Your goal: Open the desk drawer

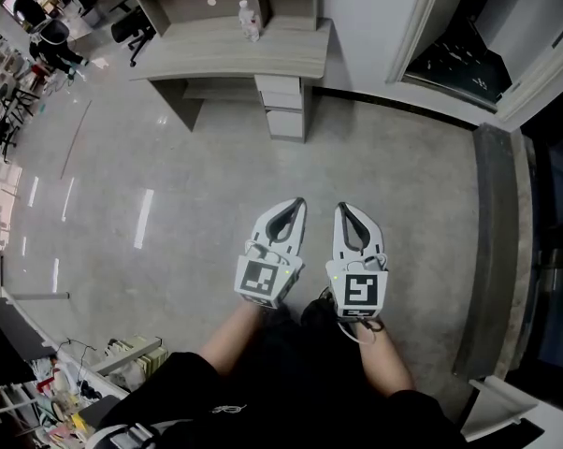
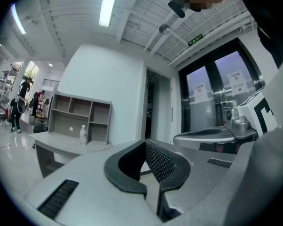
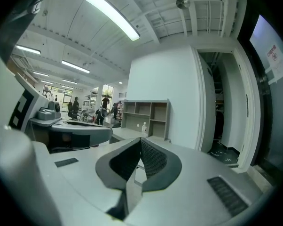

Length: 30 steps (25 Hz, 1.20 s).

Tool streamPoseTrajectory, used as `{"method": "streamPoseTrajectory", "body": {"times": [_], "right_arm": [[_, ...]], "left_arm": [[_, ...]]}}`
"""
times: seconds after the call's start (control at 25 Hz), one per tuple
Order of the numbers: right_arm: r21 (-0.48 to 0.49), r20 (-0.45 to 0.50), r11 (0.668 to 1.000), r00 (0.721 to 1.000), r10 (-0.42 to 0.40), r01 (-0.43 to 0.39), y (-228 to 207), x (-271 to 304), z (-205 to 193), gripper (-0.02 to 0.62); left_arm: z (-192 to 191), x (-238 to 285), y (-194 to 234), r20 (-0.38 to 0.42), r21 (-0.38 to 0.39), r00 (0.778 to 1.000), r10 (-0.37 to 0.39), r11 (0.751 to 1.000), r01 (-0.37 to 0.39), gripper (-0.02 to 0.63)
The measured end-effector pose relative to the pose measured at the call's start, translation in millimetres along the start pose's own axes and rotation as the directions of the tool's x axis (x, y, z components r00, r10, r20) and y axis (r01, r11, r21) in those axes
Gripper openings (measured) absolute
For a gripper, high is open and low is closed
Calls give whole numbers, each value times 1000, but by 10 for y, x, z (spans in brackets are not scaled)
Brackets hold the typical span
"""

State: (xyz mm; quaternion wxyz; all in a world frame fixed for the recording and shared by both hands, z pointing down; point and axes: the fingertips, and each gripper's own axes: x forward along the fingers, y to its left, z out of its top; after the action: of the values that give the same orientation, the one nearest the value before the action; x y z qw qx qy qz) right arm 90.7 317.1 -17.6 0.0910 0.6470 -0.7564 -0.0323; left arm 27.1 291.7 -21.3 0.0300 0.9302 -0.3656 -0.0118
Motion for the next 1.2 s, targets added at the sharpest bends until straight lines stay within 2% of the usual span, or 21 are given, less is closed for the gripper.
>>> {"method": "streamPoseTrajectory", "body": {"times": [0.28,0.48,0.6,0.72,0.96,1.12,1.2], "right_arm": [[43,-36,999,999,19,-18,-301,-112,-223,6],[37,-36,998,998,54,-52,-569,-110,-311,6],[80,-62,995,996,63,-58,-751,-105,-443,6],[100,-75,993,994,76,-69,-812,-46,-513,6],[108,-75,987,989,126,-118,-656,240,-588,6],[57,-76,988,986,149,-145,-578,485,-588,6],[57,-77,987,985,155,-150,-573,608,-542,6]], "left_arm": [[-213,242,-322,-75,16,997,-34,999,35,5],[-232,416,-512,-79,22,997,-4,1000,6,5],[-327,446,-582,-109,29,994,25,999,-22,5],[-308,454,-500,-113,14,991,68,998,-67,5],[-408,456,-158,-115,5,983,140,990,-141,5],[-567,585,16,-152,0,979,135,991,-137,5],[-555,693,79,-145,-1,981,129,991,-131,5]]}}
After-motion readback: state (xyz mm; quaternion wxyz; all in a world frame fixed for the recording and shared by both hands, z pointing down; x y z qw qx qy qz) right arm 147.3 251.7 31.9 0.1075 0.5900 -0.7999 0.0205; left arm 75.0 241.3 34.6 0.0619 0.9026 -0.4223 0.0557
